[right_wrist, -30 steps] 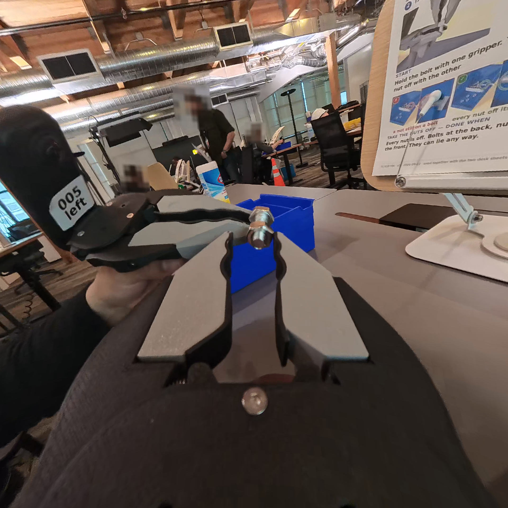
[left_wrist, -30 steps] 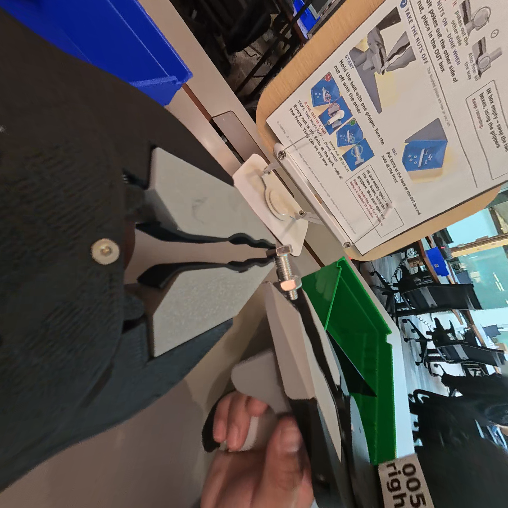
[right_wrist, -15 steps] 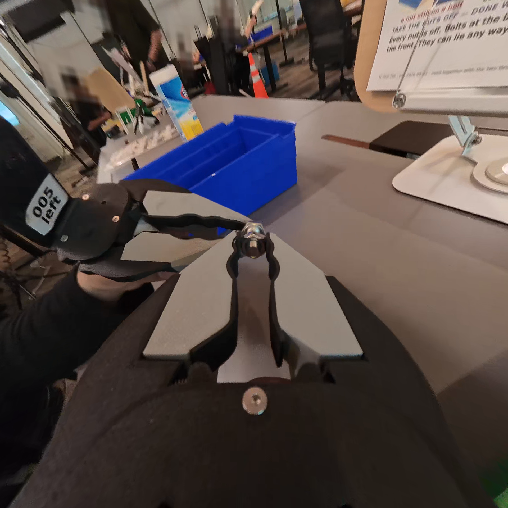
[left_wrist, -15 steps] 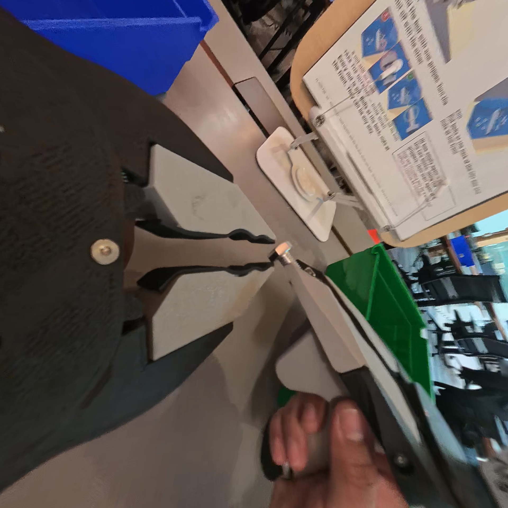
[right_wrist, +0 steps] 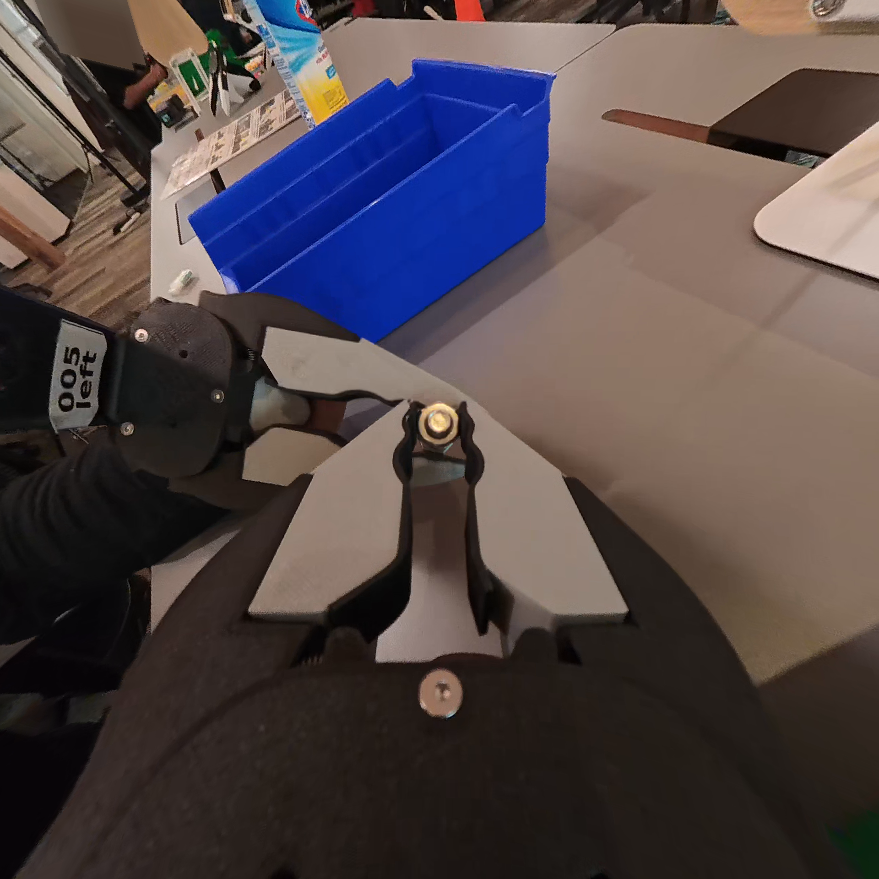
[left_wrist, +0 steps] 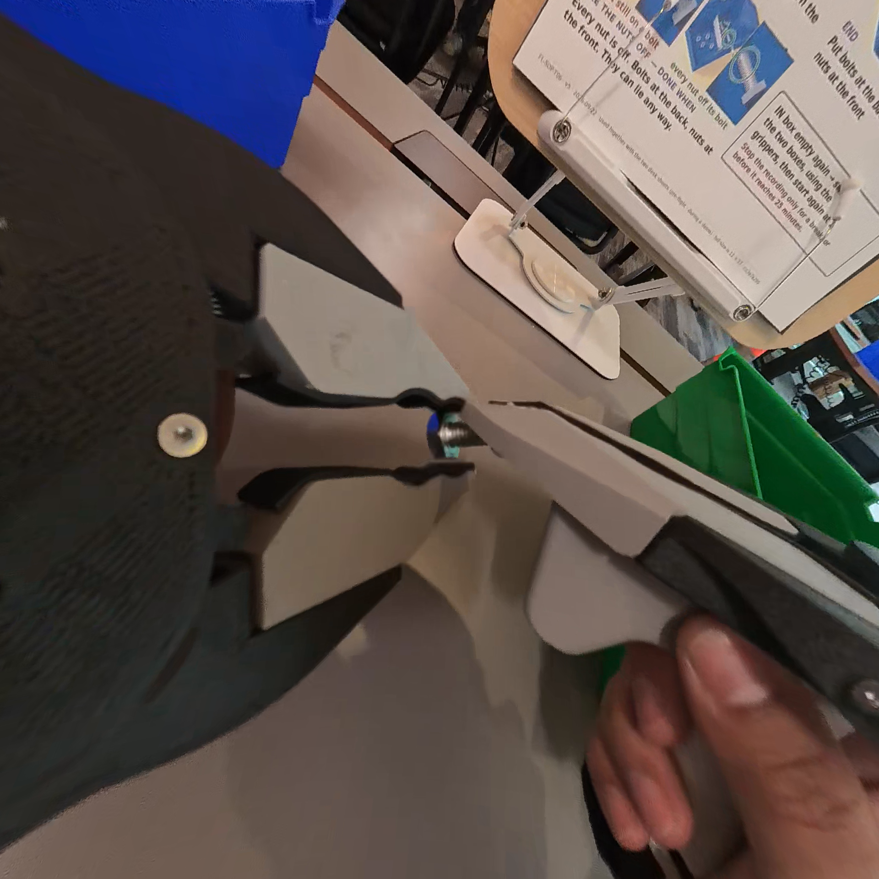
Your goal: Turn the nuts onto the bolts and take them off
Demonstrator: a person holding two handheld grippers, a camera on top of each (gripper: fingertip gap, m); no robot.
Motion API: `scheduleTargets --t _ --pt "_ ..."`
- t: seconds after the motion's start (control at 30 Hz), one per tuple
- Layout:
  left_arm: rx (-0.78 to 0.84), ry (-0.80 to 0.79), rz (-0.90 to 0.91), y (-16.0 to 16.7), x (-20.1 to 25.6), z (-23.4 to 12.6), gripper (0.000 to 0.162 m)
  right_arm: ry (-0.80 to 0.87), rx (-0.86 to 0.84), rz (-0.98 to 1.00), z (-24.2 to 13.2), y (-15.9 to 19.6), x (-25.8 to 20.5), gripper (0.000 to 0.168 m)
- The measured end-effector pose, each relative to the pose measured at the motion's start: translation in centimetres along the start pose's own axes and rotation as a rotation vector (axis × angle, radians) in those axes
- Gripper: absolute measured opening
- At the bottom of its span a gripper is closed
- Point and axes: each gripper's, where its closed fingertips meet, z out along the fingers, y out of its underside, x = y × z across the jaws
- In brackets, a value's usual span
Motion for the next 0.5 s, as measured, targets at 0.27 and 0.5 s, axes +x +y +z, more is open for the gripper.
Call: scheduleTargets --t 0.27,0.5 --pt "0.057 0.138 -0.279 -0.5 0.7 0.2 0.016 0.014 0.062 -0.023 0.0 -0.7 0.0 0.014" --pt "0.111 0.083 -0.384 -0.9 -0.9 0.0 0.016 -0.012 0.17 0.003 -0.7 -1.9 0.4 0.029"
